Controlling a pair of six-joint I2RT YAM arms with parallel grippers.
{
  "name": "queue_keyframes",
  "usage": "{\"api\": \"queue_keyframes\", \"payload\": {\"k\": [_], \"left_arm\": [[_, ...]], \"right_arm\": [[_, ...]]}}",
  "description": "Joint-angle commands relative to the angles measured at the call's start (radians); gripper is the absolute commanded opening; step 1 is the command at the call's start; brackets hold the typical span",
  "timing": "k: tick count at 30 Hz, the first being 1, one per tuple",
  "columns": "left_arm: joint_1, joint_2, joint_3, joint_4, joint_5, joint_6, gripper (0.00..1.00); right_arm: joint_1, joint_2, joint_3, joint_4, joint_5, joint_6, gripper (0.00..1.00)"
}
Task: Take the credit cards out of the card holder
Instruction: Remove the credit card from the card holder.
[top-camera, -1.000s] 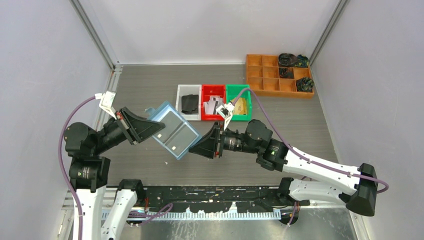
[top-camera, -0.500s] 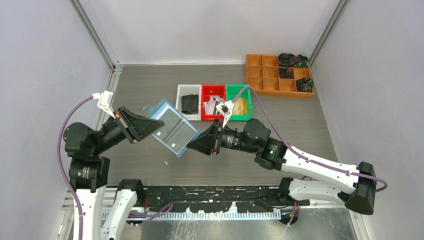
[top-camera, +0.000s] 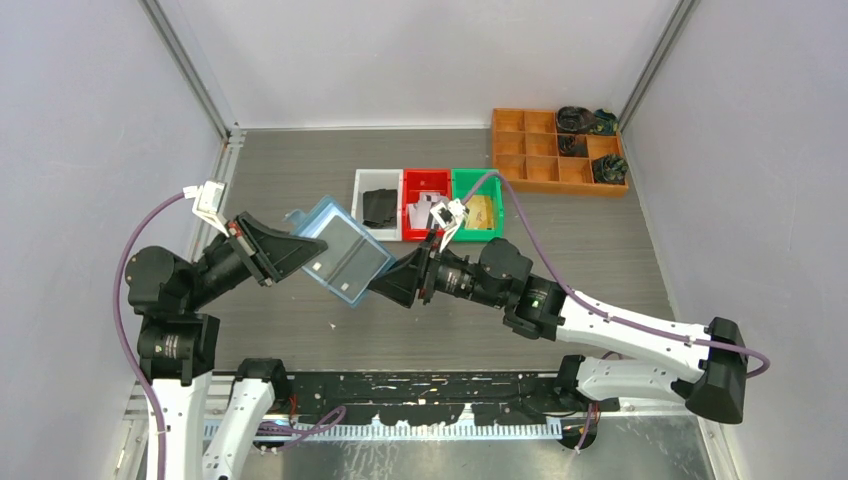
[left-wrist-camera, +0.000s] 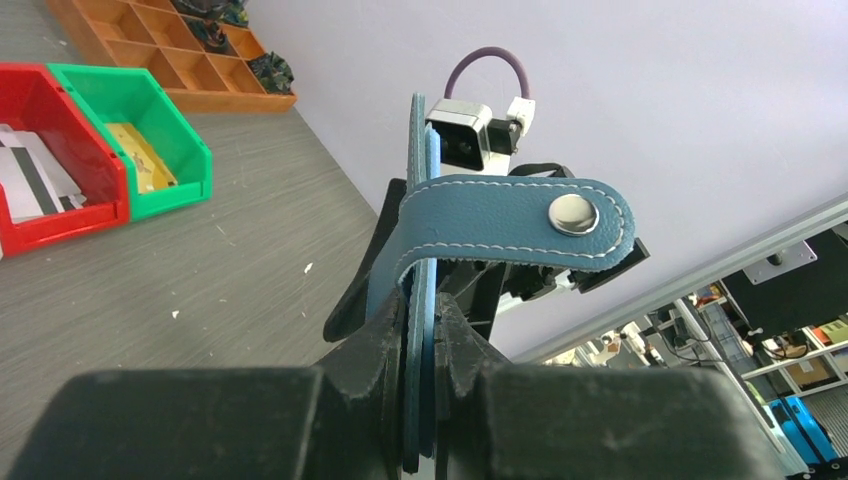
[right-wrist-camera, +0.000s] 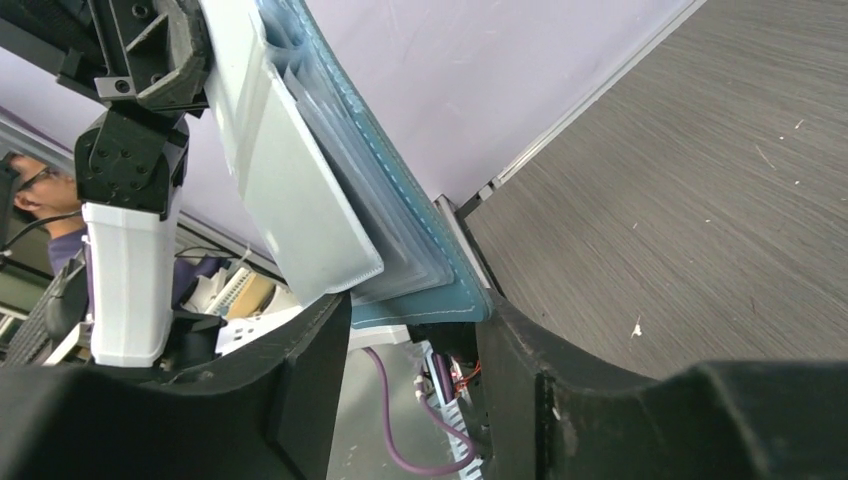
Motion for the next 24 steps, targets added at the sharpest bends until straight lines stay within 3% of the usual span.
{"api": "queue_keyframes", "payload": {"k": [1,7,15,24], "left_arm": [[0.001,-0.009,0.036,0.052,0.027,-0.018,0.0],[0.001,-0.006,0.047,0.056,0.031,-0.029,0.0],[0.001,-0.003,0.039,0.062,0.036,-0.047,0.0],[0.001,-0.011,0.038,0.067,0.041,-0.053,0.0]], "right_arm": [[0.017,0.009,0.065,0.176,0.08,-0.009,0.56],[0.028,0.022,0.055,0.212,0.105,-0.028,0.57],[0.028,0.022,-0.016,0.507,0.045,0.062,0.71],[0.027,0.07,0.032,0.494,0.019,0.09,0.7]]}}
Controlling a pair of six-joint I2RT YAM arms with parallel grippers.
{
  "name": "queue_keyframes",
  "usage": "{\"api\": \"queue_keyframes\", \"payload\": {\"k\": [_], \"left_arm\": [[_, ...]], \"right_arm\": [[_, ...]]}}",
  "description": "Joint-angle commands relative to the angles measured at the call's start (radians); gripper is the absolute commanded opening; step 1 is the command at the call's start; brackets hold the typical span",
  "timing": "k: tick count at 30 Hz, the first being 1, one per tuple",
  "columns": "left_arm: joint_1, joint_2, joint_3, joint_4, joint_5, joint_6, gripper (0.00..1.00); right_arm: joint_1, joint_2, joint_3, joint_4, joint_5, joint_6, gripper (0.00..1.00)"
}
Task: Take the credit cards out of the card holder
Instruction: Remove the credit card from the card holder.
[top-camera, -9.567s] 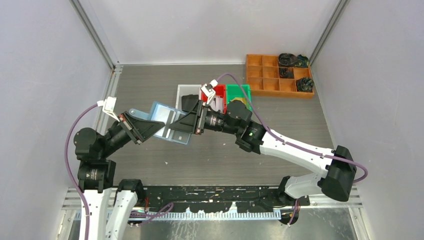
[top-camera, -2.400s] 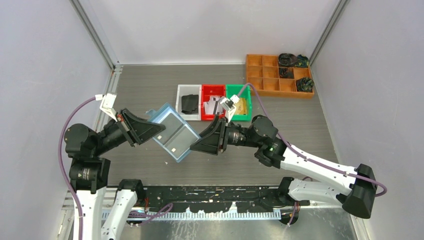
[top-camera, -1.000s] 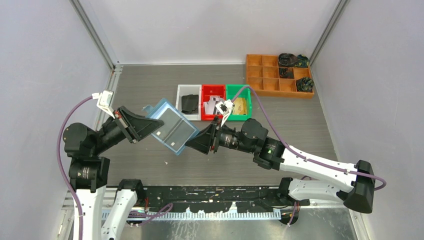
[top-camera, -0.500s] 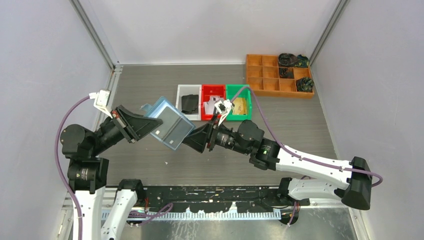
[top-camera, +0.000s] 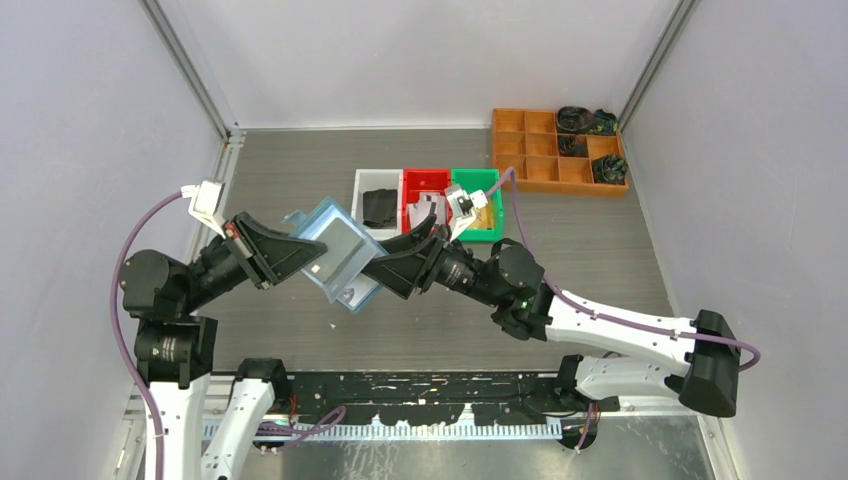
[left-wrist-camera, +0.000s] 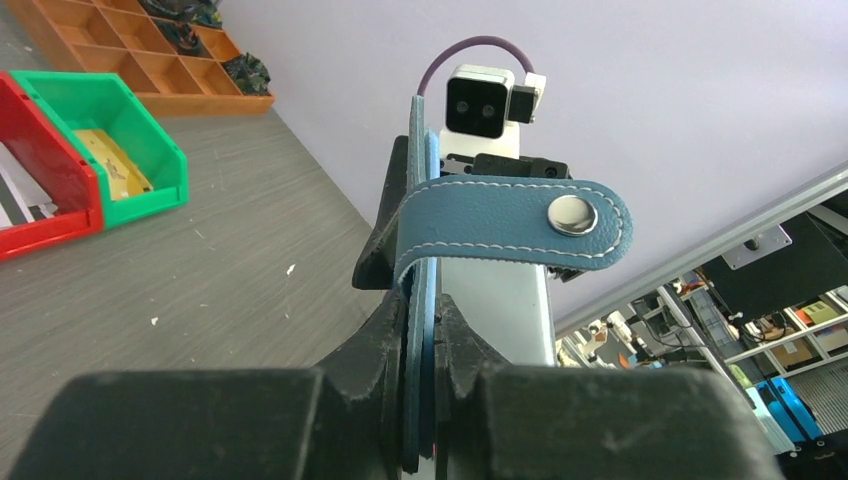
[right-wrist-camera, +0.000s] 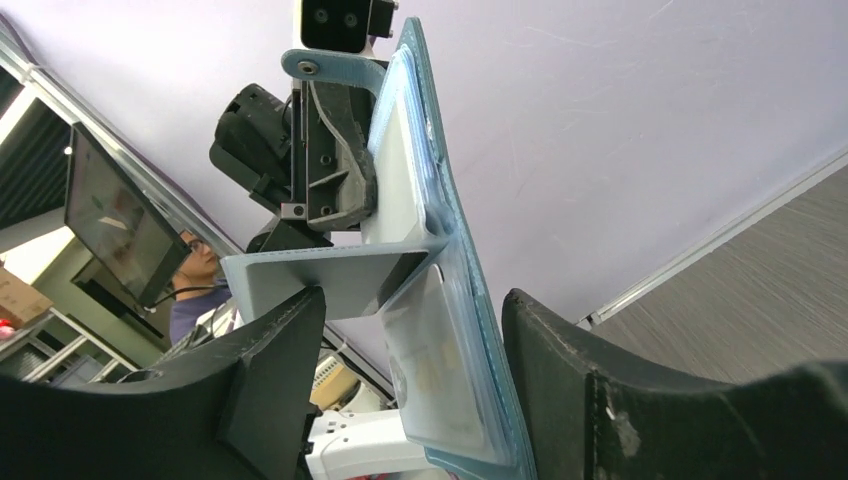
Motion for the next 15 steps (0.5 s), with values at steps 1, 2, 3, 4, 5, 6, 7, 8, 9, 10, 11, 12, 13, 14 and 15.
{"api": "queue_keyframes", "payload": {"k": [1,2,3,4,5,6,7,8,9,10,11,12,13,14,15], "left_arm": [[0.001,-0.01,0.014,0.039,0.023,-0.017,0.0],[0.001,-0.011,0.014,0.039,0.027,-0.017,0.0],[0.001,-0.013,0.011,0.04,0.03,-0.018,0.0],[0.001,-0.014,0.008,0.039,0.034,-0.017,0.0],[0.001,-0.014,0.005,0.039,0.04,-0.017,0.0],[0.002,-0.016,0.002,0.039,0.047,-0.017,0.0],[0.001,-0.018,-0.002,0.039,0.054,-0.017,0.0],[0.001,-0.022,-0.005,0.04,0.062,-0.017,0.0],[0.001,-0.024,-0.008,0.037,0.071,-0.017,0.0],[0.001,-0.025,-0.011,0.036,0.08,-0.015,0.0],[0.001,-0.026,-0.016,0.036,0.089,-0.015,0.0],[0.001,-0.029,-0.018,0.032,0.093,-0.01,0.0],[0.001,-0.031,-0.017,0.025,0.095,-0.002,0.0],[0.001,-0.03,-0.013,0.013,0.095,0.008,0.0],[0.001,-0.03,-0.009,0.001,0.094,0.018,0.01]], "right_arm": [[0.005,0.022,0.064,0.071,-0.015,0.018,0.7],[0.006,0.026,0.073,0.061,-0.014,0.016,0.69],[0.006,0.033,0.078,0.056,-0.018,0.012,0.68],[0.006,0.04,0.087,0.053,-0.025,0.01,0.67],[0.006,0.047,0.1,0.051,-0.032,0.009,0.67],[0.005,0.053,0.11,0.046,-0.044,0.008,0.65],[0.005,0.059,0.122,0.043,-0.057,0.007,0.63],[0.006,0.063,0.132,0.038,-0.067,0.007,0.61],[0.006,0.067,0.139,0.034,-0.079,0.01,0.6],[0.006,0.068,0.146,0.032,-0.089,0.013,0.58],[0.006,0.072,0.153,0.026,-0.096,0.016,0.53],[0.006,0.074,0.159,0.017,-0.101,0.023,0.49],[0.006,0.076,0.164,0.011,-0.107,0.026,0.43],[0.007,0.078,0.167,0.003,-0.108,0.034,0.35],[0.006,0.079,0.167,-0.002,-0.106,0.041,0.28]]}}
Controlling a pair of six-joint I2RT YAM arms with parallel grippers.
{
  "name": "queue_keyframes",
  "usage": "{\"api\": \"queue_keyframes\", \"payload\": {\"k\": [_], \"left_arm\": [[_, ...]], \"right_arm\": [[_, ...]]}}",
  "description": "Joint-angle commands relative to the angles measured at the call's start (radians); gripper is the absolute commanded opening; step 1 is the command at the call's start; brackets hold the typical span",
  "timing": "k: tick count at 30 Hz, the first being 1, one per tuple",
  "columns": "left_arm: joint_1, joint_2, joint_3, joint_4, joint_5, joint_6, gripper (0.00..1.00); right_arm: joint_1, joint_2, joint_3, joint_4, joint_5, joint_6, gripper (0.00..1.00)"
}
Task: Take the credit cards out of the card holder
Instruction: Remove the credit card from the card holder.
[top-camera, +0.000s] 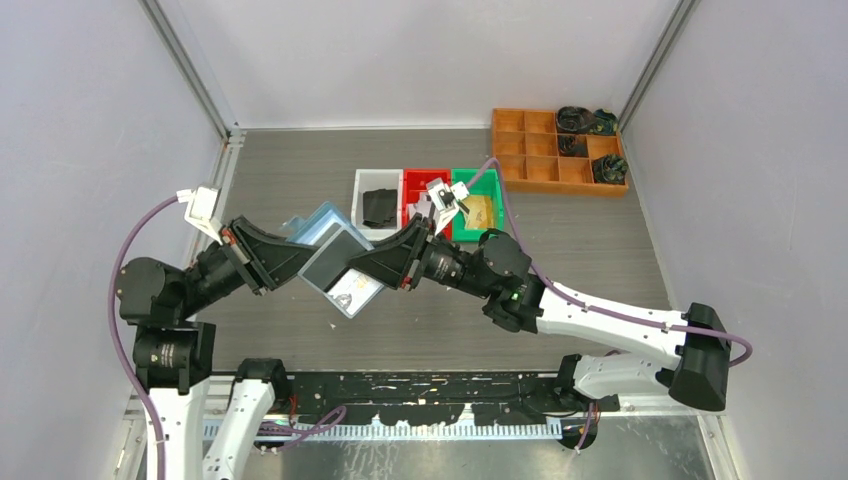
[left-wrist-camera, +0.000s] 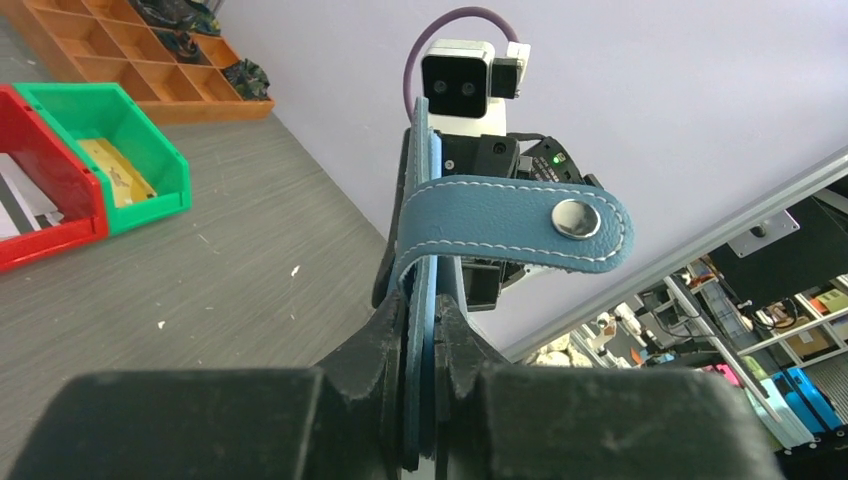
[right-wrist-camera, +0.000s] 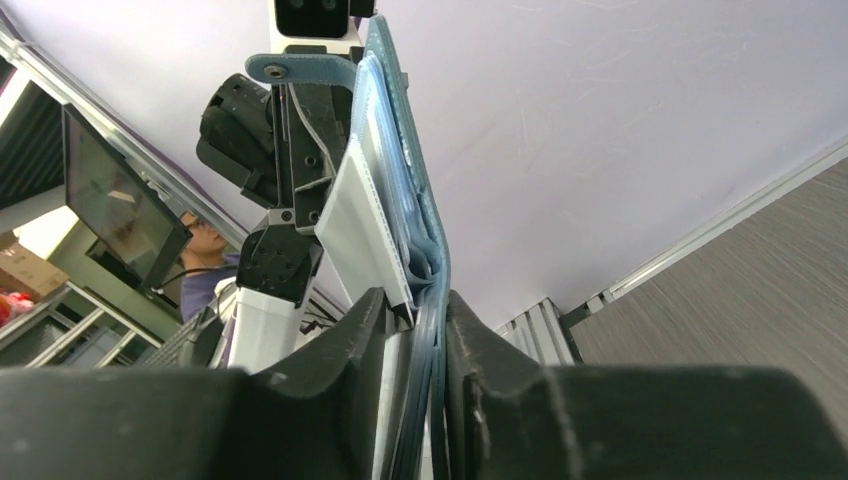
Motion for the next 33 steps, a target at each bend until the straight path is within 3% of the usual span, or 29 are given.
{"api": "queue_keyframes", "payload": {"k": [1,4,8,13,25,27,31,33], "left_arm": [[-0.003,-0.007,0.003,-0.02,0.062,0.022,0.02],[-0.003,-0.007,0.012,-0.042,0.044,0.045,0.1],[-0.003,-0.016,0.039,-0.114,-0.074,0.111,0.33],[-0.003,-0.026,0.082,-0.128,-0.201,0.143,0.42],[-0.002,0.034,0.004,0.14,0.089,-0.121,0.42],[-0.003,0.025,-0.007,0.085,0.116,-0.055,0.42],[-0.003,0.002,0.028,-0.185,0.107,0.242,0.41],[-0.003,-0.002,0.041,-0.247,0.108,0.297,0.4]], "right_arm": [[0.008,0.005,0.074,0.055,-0.039,0.034,0.23],[0.008,0.004,0.057,0.086,-0.042,0.064,0.15],[0.008,-0.012,0.05,0.07,-0.053,0.078,0.09],[0.007,-0.051,0.029,0.021,-0.05,0.079,0.06],[0.007,-0.085,0.062,-0.119,-0.069,0.037,0.06],[0.007,-0.077,0.084,-0.143,-0.063,0.029,0.06],[0.007,-0.051,0.14,-0.202,-0.07,0.008,0.06],[0.006,-0.039,0.173,-0.247,-0.065,-0.002,0.06]]}}
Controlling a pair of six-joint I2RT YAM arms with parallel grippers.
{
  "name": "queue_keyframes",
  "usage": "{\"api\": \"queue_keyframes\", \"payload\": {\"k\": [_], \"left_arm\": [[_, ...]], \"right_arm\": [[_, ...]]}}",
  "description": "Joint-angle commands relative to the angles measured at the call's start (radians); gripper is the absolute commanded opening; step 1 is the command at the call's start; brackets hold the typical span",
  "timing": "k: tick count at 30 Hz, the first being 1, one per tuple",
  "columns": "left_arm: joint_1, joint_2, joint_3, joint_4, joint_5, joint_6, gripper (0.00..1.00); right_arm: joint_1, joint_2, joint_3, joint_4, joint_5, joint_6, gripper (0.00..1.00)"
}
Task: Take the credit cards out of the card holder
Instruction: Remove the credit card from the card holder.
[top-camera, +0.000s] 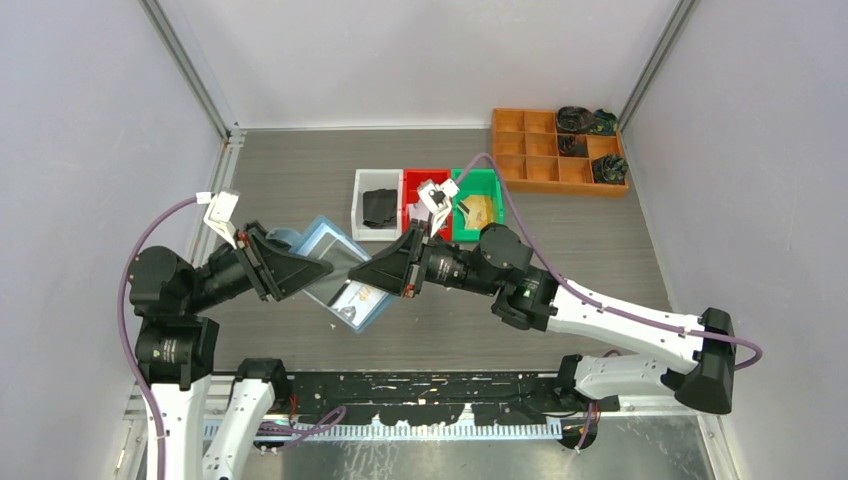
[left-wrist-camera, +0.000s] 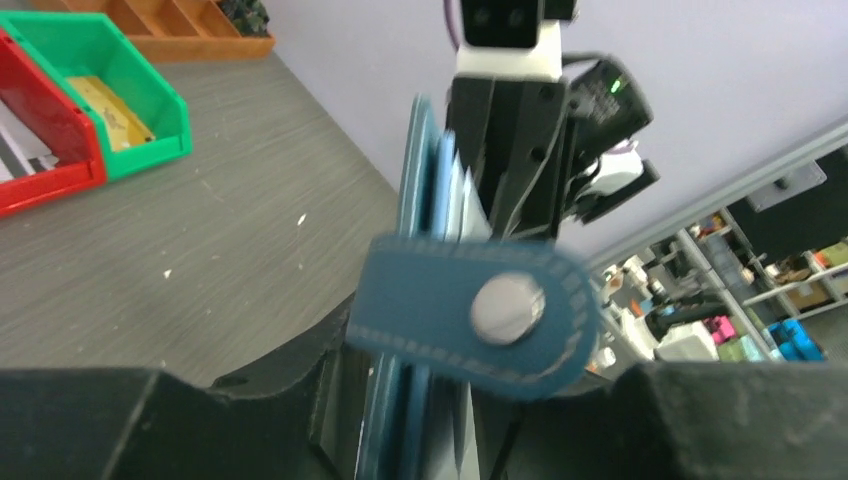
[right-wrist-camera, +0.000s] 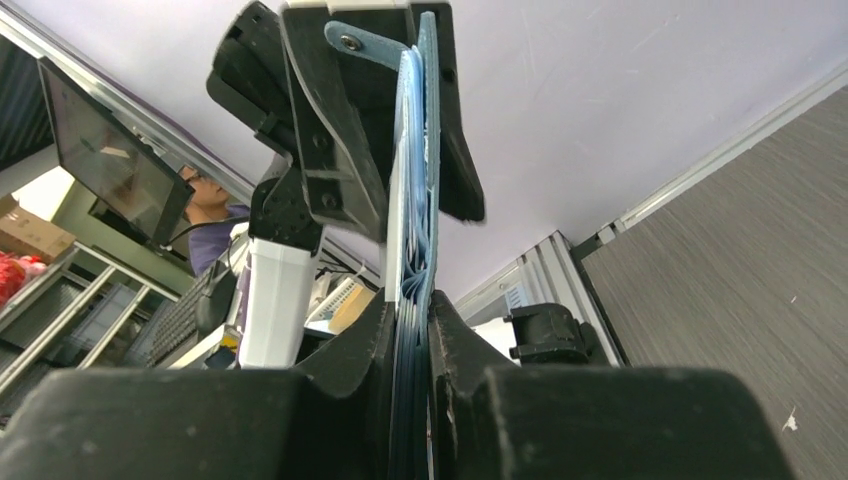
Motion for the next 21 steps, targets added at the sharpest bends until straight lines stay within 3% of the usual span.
{"api": "queue_keyframes", "payload": {"k": [1,5,8,13,17,21], "left_arm": [[-0.003,-0.025,0.046,-0.173,0.047,0.218,0.39],[-0.003,-0.031,0.037,-0.185,0.044,0.237,0.35],[-0.003,-0.025,0.041,-0.189,0.028,0.241,0.25],[-0.003,-0.018,0.031,-0.095,0.037,0.126,0.11],[-0.003,0.001,0.012,-0.004,0.045,-0.004,0.07],[-0.003,0.019,0.011,0.048,0.035,-0.06,0.07]], "right_arm": [[0.003,0.008,0.116,-0.02,0.007,-0.041,0.05],[0.004,0.029,0.143,-0.052,0.022,-0.047,0.07],[0.004,0.048,0.169,-0.09,0.01,-0.045,0.35],[-0.012,0.001,0.117,-0.088,0.035,-0.01,0.59],[-0.04,-0.092,0.042,-0.063,0.077,-0.011,0.67],[-0.07,-0.224,0.065,-0.239,0.197,-0.064,0.67]]}}
